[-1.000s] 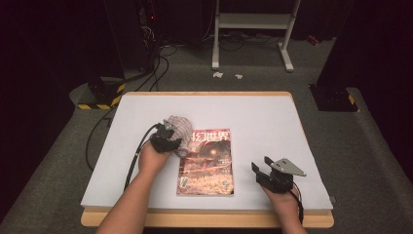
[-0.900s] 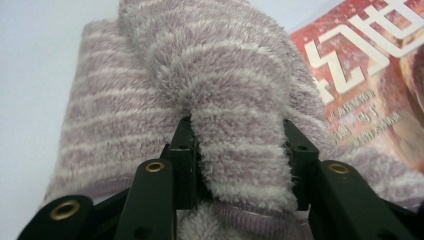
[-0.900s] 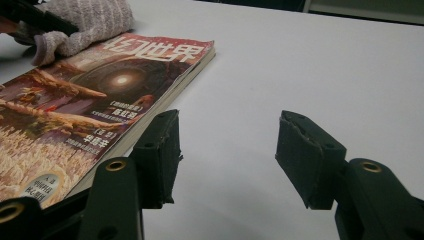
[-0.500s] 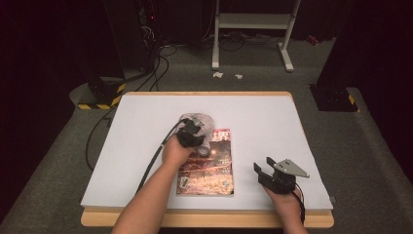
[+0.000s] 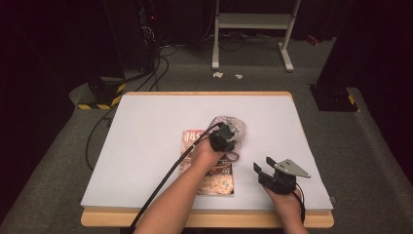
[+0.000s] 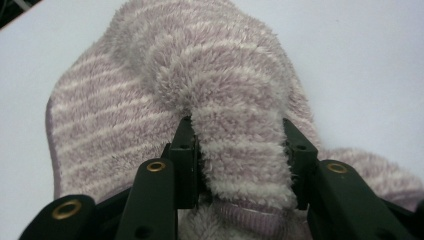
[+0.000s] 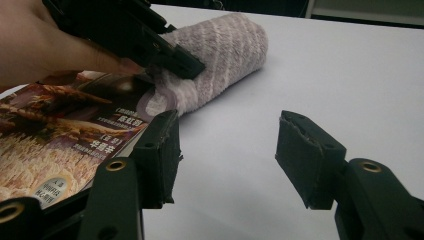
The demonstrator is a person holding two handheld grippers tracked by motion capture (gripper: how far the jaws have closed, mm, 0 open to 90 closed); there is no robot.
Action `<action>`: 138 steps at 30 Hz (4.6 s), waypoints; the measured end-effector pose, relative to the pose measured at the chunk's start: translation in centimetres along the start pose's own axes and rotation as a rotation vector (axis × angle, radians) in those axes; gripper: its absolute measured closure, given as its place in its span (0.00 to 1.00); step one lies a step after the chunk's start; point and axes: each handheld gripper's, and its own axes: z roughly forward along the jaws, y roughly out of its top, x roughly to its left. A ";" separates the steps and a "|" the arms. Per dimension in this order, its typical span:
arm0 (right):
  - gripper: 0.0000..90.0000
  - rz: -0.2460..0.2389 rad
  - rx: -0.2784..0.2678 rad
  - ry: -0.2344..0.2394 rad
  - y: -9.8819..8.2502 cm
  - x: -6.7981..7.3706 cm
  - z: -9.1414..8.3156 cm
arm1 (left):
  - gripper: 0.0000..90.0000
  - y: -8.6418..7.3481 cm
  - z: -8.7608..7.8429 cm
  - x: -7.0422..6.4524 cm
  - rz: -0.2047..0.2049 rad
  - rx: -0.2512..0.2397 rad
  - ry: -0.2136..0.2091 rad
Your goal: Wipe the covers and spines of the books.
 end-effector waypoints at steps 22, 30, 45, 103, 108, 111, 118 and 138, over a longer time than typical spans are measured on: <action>0.48 -0.025 0.030 -0.016 -0.3 0.6 0.5 | 0.68 -11.2 -7.1 11.2 -0.234 0.001 0.165; 0.48 -0.036 0.044 -0.017 -0.4 0.8 0.8 | 0.68 -12.7 -7.9 11.9 -0.244 0.016 0.191; 0.48 -0.031 0.039 -0.017 -0.4 0.7 0.8 | 0.68 -11.5 -8.7 11.5 -0.246 -0.035 0.174; 0.52 -0.043 0.063 -0.006 -0.6 1.3 0.9 | 0.30 -22.3 -20.4 9.5 -0.329 -0.151 0.200; 0.52 -0.046 0.065 -0.002 -0.6 1.4 1.0 | 0.29 -21.5 -21.3 9.0 -0.329 -0.199 0.169; 0.53 -0.047 0.069 0.003 -0.6 1.4 1.0 | 0.32 -20.9 -21.3 8.4 -0.330 -0.219 0.127; 0.56 -0.046 0.076 0.025 -0.6 1.5 1.1 | 0.37 -19.0 -19.4 6.4 -0.317 -0.212 0.020; 0.48 -0.090 0.088 0.081 -0.4 3.1 1.5 | 0.25 -17.3 -11.9 0.9 -0.280 -0.060 -0.051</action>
